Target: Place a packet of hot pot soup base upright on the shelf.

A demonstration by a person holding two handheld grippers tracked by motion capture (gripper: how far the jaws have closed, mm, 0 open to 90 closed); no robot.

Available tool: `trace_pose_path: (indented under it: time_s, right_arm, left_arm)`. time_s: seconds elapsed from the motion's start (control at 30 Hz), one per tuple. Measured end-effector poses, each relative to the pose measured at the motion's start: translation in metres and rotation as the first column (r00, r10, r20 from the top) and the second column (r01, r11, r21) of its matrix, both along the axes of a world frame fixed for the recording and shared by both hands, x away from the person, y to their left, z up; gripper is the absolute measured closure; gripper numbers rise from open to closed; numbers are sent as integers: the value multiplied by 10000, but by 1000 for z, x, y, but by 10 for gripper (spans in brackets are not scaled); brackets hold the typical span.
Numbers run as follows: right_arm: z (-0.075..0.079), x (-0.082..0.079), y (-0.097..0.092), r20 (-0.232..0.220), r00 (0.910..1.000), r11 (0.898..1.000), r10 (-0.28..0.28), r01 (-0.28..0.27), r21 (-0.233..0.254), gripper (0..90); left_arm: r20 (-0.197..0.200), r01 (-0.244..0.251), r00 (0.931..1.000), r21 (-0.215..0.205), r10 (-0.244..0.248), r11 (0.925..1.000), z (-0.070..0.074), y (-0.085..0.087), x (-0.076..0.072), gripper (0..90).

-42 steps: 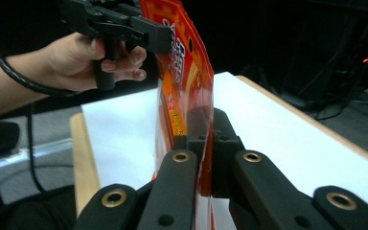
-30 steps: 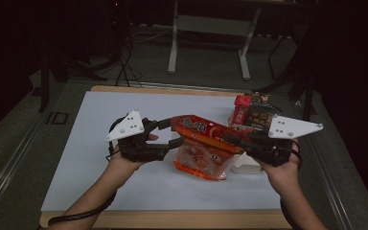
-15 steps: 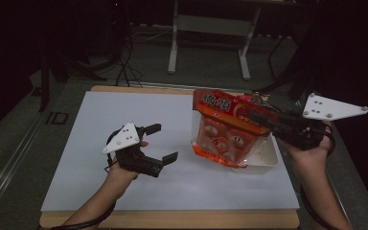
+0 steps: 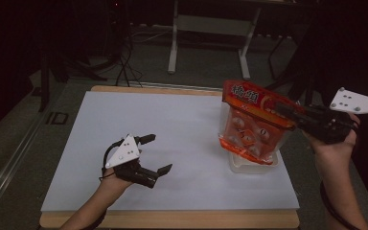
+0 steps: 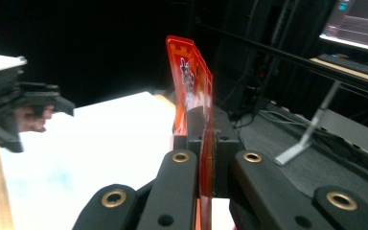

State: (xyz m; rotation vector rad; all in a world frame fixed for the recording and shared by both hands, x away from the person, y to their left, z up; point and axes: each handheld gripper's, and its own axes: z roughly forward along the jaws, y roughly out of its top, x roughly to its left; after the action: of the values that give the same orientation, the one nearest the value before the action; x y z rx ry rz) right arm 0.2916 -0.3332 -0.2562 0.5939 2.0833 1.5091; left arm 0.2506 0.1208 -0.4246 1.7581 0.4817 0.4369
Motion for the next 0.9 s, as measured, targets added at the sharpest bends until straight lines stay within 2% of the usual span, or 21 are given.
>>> trace_pose_path:
  time_s: [0.2,0.37,0.53,0.73,0.9]
  right_arm:
    - [-5,4,-15,-86,9992,9993,-383,384,38,900]
    - [-10,9,-22,-261,9978,9982,-602,601,-32,900]
    - [-16,15,-26,-342,9967,9972,-741,737,-122,900]
    - [-23,25,-31,-499,9956,9968,-797,795,-60,900]
    - [-30,35,-29,-637,9954,9975,-710,706,-99,900]
  left_arm:
    - [-242,187,9995,392,-177,9991,-20,1,-9,12]
    - [-954,270,9952,518,-220,9983,-41,4,-13,12]
    - [-1497,119,9887,624,-24,9980,-58,8,-21,12]
    - [-1839,18,9829,641,100,9979,-70,14,-30,12]
    - [-1826,-32,9831,597,141,9982,-74,15,-35,12]
